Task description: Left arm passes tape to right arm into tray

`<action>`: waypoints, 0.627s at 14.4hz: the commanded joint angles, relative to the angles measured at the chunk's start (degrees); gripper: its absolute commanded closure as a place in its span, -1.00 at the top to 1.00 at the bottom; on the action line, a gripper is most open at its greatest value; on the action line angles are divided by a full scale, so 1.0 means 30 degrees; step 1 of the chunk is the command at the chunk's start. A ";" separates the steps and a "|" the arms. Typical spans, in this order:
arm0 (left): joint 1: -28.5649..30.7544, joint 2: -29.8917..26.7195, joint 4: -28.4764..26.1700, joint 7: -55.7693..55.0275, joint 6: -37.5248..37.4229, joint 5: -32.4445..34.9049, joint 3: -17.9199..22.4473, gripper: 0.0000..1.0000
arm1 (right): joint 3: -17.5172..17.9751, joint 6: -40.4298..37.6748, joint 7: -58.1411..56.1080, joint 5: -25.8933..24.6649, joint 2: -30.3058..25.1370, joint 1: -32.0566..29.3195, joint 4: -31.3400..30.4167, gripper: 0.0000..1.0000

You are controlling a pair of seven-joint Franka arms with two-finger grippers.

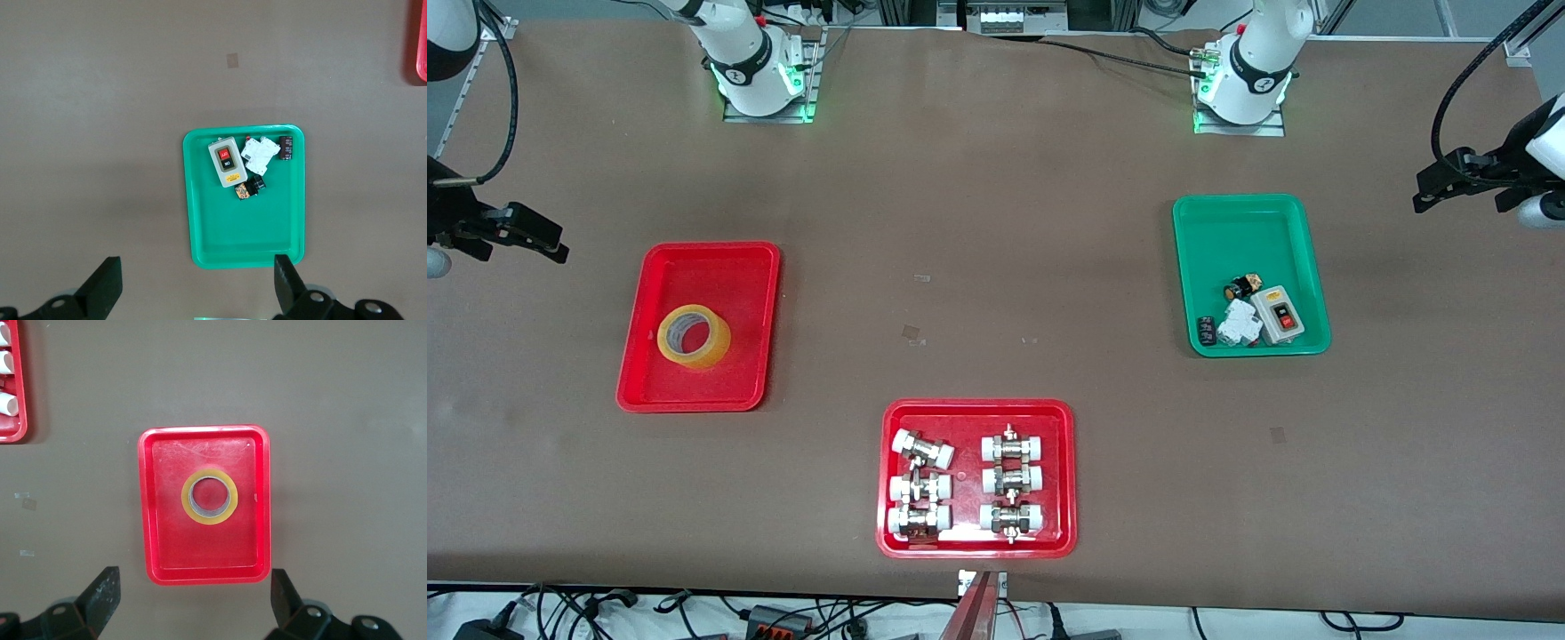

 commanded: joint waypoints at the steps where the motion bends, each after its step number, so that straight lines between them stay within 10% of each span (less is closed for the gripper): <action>1: 0.0155 0.0200 0.0454 0.0335 -0.0074 0.0063 -0.0251 1.00 | 0.0156 -0.0191 0.0205 0.0196 -0.0868 -0.0029 -0.0598 1.00; 9: 0.0155 0.0200 0.0454 0.0335 -0.0074 0.0063 -0.0252 1.00 | 0.0214 -0.0955 -0.0087 0.0167 -0.1221 0.0029 -0.0802 1.00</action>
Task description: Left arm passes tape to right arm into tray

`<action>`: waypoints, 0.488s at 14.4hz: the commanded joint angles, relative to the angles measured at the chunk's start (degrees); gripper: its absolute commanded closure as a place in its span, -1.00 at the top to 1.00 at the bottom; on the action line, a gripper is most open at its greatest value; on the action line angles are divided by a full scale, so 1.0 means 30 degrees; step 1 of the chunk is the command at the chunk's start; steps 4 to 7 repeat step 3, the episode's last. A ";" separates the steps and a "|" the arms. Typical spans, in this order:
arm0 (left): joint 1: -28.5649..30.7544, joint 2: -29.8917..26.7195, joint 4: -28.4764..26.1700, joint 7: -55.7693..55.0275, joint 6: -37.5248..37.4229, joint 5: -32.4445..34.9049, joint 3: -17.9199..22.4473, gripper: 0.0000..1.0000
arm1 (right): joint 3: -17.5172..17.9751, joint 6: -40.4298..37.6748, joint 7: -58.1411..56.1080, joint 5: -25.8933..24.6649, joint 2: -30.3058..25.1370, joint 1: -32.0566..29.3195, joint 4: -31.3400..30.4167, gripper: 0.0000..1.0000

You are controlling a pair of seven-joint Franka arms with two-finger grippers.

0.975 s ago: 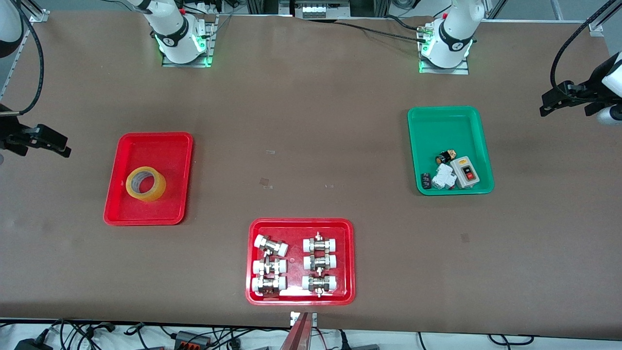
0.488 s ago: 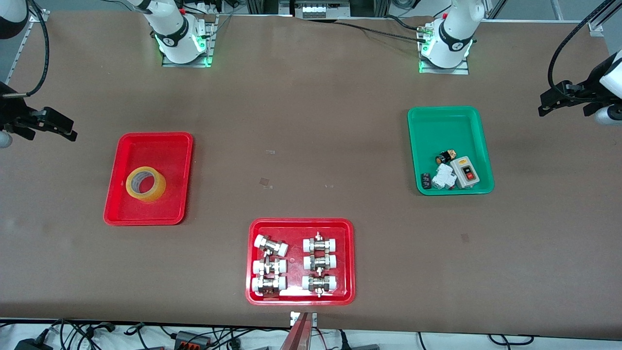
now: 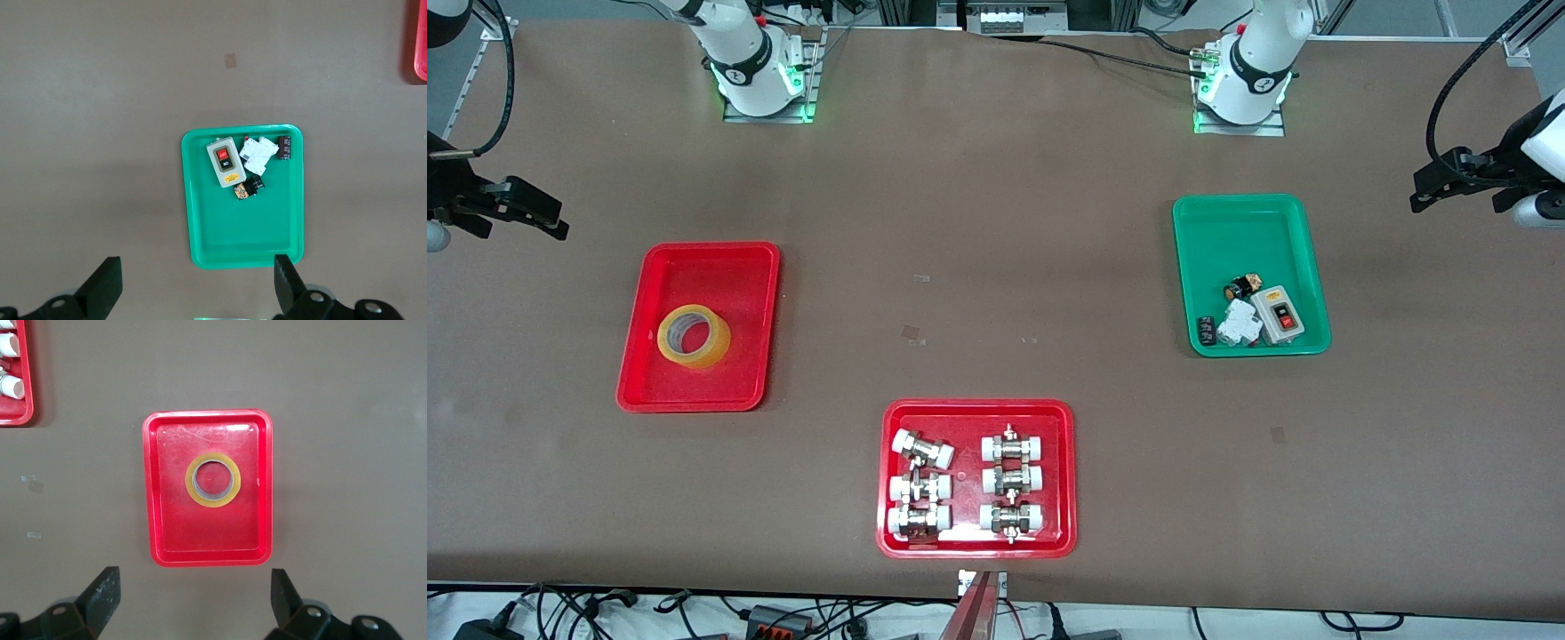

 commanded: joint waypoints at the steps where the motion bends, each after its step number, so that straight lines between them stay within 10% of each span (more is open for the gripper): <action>1: 0.0155 0.0200 0.0445 0.0330 -0.0103 0.0063 -0.0153 1.00 | 0.0108 0.0092 -0.0083 0.0131 -0.0475 -0.0003 -0.0526 1.00; 7: 0.0155 0.0200 0.0445 0.0330 -0.0103 0.0063 -0.0153 1.00 | 0.0108 0.0093 -0.0083 0.0101 -0.0504 -0.0003 -0.0526 1.00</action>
